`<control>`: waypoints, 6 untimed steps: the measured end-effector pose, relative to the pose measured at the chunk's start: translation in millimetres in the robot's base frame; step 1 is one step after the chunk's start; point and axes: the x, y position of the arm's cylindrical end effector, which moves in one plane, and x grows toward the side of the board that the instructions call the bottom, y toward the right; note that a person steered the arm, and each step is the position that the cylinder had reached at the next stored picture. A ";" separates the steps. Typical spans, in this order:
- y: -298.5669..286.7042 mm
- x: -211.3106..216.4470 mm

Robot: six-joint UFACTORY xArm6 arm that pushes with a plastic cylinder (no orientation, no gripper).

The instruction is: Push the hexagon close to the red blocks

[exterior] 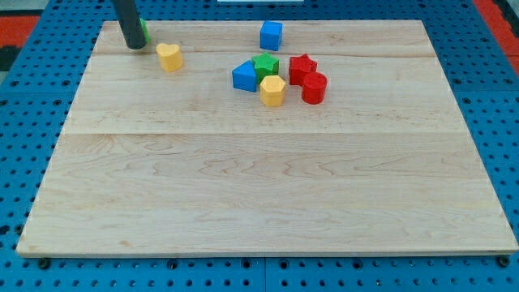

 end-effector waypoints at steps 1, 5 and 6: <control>3.5 -8.8; 118.3 110.3; 178.9 125.8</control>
